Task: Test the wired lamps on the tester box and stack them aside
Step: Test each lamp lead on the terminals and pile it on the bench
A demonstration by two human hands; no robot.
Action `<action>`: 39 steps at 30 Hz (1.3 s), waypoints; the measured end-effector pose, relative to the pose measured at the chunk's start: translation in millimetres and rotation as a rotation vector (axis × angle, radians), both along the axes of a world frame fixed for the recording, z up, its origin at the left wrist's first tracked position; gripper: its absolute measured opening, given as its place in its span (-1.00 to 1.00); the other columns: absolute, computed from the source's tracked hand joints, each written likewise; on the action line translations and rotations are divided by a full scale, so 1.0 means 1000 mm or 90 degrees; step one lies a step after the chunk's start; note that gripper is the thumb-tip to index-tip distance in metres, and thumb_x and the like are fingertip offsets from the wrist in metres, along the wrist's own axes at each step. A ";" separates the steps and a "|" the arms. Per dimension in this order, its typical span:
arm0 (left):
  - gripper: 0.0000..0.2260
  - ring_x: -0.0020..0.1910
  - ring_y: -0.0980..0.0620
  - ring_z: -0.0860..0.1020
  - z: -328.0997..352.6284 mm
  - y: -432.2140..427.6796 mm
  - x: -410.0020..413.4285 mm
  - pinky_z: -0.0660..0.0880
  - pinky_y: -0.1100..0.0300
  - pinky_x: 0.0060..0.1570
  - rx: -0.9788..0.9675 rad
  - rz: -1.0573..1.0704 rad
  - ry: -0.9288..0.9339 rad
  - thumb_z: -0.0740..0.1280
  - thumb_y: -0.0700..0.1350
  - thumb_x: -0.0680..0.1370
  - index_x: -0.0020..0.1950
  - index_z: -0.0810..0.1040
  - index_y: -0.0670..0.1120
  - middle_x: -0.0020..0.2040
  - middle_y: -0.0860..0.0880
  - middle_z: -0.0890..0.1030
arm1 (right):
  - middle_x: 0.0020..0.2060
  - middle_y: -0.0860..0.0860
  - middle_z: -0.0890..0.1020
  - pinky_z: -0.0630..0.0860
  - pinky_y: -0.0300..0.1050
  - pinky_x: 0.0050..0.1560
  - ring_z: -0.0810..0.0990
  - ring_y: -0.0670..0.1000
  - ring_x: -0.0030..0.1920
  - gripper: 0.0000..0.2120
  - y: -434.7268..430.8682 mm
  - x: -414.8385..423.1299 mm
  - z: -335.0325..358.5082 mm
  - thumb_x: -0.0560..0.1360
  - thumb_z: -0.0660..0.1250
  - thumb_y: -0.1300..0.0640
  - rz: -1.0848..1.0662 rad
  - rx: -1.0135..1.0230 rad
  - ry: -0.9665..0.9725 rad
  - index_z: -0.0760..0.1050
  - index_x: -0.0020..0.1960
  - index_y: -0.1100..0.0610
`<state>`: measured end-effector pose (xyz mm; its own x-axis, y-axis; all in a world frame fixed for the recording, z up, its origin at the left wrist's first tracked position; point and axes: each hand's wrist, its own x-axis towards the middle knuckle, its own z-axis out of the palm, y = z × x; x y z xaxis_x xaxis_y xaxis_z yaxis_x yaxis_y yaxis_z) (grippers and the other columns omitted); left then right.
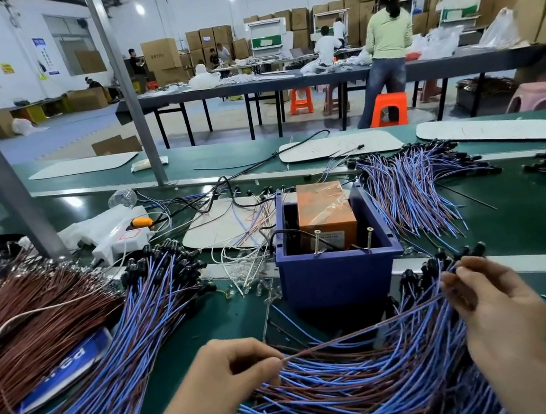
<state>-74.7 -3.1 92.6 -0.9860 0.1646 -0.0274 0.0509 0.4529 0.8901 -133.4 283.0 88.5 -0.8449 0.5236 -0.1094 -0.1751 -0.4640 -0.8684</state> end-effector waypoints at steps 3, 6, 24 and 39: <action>-0.89 -0.34 0.11 0.61 0.003 -0.019 -0.003 0.52 0.29 -0.26 -0.011 0.040 0.010 0.44 -0.12 0.46 -0.16 0.70 0.10 -0.28 -0.04 0.69 | -0.36 -0.05 0.64 0.57 -0.40 -0.27 0.64 -0.15 -0.37 -0.74 0.013 -0.004 -0.010 0.52 0.30 0.39 -0.047 0.316 -0.016 0.53 -0.16 0.05; -0.95 -0.52 0.18 0.41 0.006 -0.027 -0.005 0.33 0.38 -0.49 0.060 0.081 0.011 0.44 -0.05 0.41 -0.17 0.70 0.06 -0.31 -0.09 0.68 | -0.26 0.00 0.63 0.61 -0.20 -0.17 0.65 0.02 -0.23 -0.80 0.015 -0.003 -0.014 0.49 0.36 0.35 -0.053 0.597 -0.038 0.52 -0.08 0.04; -0.75 -0.29 0.16 0.56 0.025 0.044 -0.034 0.49 0.34 -0.26 0.362 0.032 0.023 0.46 0.06 0.29 -0.11 0.71 -0.01 -0.22 0.00 0.67 | -0.29 -0.11 0.54 0.44 -0.17 -0.15 0.55 -0.03 -0.20 -0.69 -0.028 0.022 0.039 0.60 0.12 -0.18 0.302 1.157 -0.289 0.58 0.07 -0.10; -0.93 -0.36 0.12 0.62 0.011 0.093 -0.063 0.55 0.31 -0.28 0.435 0.193 -0.039 0.41 -0.28 0.47 -0.15 0.67 -0.14 -0.33 -0.03 0.67 | -0.33 0.03 0.67 0.64 -0.06 -0.17 0.66 0.01 -0.28 -0.86 -0.070 0.014 0.001 0.44 0.44 0.31 0.200 0.370 0.007 0.57 -0.21 0.10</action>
